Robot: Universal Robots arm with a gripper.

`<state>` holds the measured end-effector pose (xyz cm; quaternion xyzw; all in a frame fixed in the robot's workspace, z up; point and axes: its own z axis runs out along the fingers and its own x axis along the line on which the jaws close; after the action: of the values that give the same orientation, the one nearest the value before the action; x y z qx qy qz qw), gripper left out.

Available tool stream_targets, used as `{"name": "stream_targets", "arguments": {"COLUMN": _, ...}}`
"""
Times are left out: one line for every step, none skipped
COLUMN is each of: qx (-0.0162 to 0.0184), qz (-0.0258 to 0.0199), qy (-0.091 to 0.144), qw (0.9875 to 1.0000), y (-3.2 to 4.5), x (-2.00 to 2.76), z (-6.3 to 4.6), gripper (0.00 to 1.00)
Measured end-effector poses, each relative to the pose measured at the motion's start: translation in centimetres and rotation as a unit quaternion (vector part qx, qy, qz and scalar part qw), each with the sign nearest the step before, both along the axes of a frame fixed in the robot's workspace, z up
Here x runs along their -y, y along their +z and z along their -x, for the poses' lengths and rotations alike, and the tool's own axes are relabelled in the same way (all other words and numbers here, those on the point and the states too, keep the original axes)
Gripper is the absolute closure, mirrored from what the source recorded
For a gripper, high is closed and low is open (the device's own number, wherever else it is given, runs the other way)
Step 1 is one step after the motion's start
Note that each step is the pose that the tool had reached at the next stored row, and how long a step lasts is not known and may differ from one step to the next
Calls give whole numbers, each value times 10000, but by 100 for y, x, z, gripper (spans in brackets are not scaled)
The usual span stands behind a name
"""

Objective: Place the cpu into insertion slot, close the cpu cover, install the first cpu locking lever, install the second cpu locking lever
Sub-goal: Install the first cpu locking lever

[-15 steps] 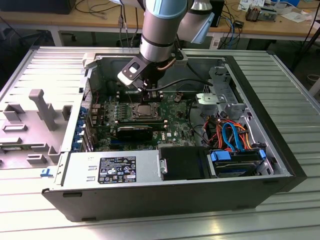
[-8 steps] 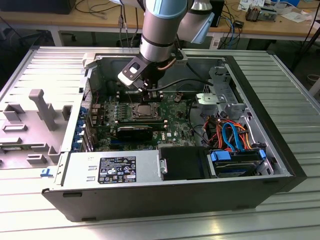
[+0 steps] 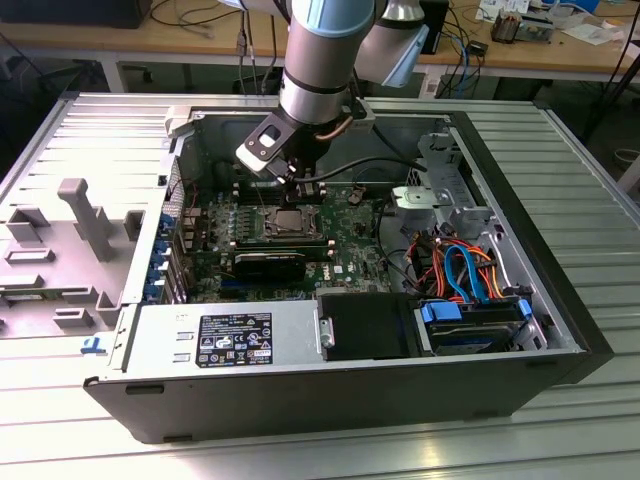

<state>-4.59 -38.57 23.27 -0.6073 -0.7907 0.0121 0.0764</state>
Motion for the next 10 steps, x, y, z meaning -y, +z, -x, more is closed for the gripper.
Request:
{"name": "stream_targets", "arguments": {"qx": 0, "qz": 0, "qy": 9, "qw": 10000, "y": 0, "x": 0, "z": 0, "gripper": 89}}
{"name": "stream_targets", "arguments": {"qx": 0, "qz": 0, "qy": 15, "qw": 10000, "y": 0, "x": 0, "z": 0, "gripper": 89}}
{"name": "stream_targets", "arguments": {"qx": 0, "qz": 0, "qy": 21, "qw": 10000, "y": 0, "x": 0, "z": 0, "gripper": 89}}
{"name": "stream_targets", "arguments": {"qx": 0, "qz": 0, "qy": 27, "qw": 10000, "y": 0, "x": 0, "z": 0, "gripper": 89}}
{"name": "stream_targets", "arguments": {"qx": 0, "qz": 0, "qy": 34, "qw": 10000, "y": 0, "x": 0, "z": 0, "gripper": 89}}
{"name": "stream_targets", "arguments": {"qx": 0, "qz": 0, "qy": 43, "qw": 10000, "y": 0, "x": 0, "z": 0, "gripper": 89}}
{"name": "stream_targets", "arguments": {"qx": 0, "qz": 0, "qy": 49, "qw": 10000, "y": 0, "x": 0, "z": 0, "gripper": 89}}
{"name": "stream_targets", "arguments": {"qx": 0, "qz": 0, "qy": 59, "qw": 10000, "y": 0, "x": 0, "z": 0, "gripper": 89}}
{"name": "stream_targets", "arguments": {"qx": 0, "qz": 0, "qy": 66, "qw": 10000, "y": 0, "x": 0, "z": 0, "gripper": 89}}
{"name": "stream_targets", "arguments": {"qx": 0, "qz": 0, "qy": 72, "qw": 10000, "y": 0, "x": 0, "z": 0, "gripper": 89}}
